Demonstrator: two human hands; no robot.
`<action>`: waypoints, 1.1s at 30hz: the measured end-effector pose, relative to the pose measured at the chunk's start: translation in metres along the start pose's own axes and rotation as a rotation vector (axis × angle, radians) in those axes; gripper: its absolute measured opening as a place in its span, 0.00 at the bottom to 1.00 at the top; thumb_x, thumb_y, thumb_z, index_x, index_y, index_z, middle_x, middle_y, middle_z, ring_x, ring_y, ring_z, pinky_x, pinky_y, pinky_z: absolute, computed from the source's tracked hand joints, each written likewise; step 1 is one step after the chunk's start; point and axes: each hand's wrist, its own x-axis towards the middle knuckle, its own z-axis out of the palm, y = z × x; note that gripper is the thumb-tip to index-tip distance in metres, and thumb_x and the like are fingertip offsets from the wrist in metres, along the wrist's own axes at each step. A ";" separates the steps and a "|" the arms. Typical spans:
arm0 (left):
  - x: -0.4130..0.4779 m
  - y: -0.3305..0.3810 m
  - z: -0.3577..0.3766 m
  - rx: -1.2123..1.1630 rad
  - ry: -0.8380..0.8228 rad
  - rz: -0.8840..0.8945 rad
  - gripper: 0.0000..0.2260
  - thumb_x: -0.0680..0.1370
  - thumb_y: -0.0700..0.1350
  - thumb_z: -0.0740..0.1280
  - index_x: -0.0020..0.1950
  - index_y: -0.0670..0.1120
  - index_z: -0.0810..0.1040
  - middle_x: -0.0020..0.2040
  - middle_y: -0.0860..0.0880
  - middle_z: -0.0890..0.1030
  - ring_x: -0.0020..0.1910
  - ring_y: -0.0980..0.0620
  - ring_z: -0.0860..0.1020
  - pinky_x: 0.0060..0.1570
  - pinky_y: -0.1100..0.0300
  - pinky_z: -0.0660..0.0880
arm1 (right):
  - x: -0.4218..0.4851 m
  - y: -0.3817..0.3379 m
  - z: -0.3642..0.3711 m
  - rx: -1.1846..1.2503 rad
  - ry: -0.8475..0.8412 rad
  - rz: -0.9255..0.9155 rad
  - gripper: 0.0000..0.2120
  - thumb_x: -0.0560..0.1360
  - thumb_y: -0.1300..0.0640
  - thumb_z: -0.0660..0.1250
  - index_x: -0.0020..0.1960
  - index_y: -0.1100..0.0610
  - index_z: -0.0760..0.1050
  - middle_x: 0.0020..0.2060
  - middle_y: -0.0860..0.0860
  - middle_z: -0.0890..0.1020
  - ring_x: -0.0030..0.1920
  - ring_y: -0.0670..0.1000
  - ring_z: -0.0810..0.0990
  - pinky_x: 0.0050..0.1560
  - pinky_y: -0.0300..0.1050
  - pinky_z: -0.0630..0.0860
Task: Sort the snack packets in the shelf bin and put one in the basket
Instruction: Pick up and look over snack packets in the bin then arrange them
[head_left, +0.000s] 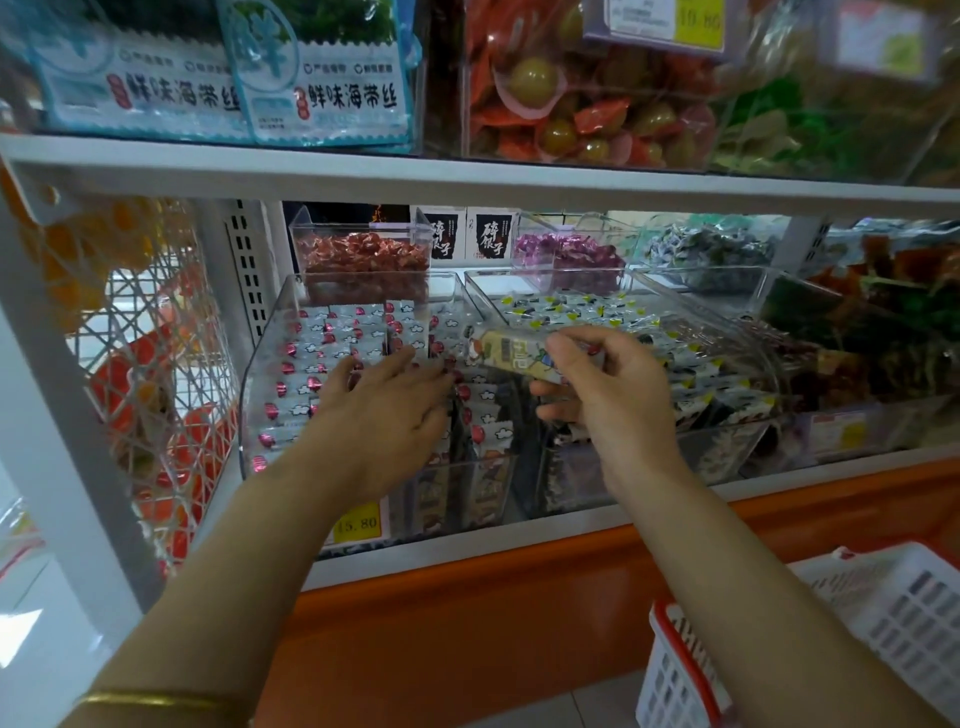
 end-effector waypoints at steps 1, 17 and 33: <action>0.001 -0.002 0.003 0.046 -0.057 -0.011 0.21 0.82 0.52 0.46 0.75 0.55 0.58 0.76 0.58 0.54 0.75 0.57 0.46 0.72 0.42 0.39 | 0.001 0.001 0.000 0.007 -0.008 0.003 0.13 0.76 0.58 0.67 0.59 0.60 0.74 0.48 0.53 0.79 0.34 0.47 0.82 0.32 0.38 0.79; -0.014 -0.011 -0.002 0.011 0.009 -0.018 0.22 0.74 0.53 0.62 0.67 0.52 0.70 0.53 0.53 0.68 0.60 0.51 0.66 0.68 0.47 0.58 | 0.015 -0.007 0.041 -0.637 -0.184 -0.396 0.15 0.72 0.54 0.72 0.55 0.59 0.75 0.44 0.46 0.77 0.47 0.50 0.78 0.48 0.46 0.76; -0.027 -0.024 -0.019 -0.137 0.067 -0.067 0.19 0.73 0.48 0.65 0.64 0.48 0.71 0.58 0.48 0.72 0.59 0.47 0.69 0.61 0.49 0.68 | 0.039 -0.007 0.084 -1.237 -0.835 -0.223 0.11 0.79 0.64 0.58 0.60 0.63 0.72 0.50 0.58 0.77 0.51 0.57 0.76 0.49 0.48 0.73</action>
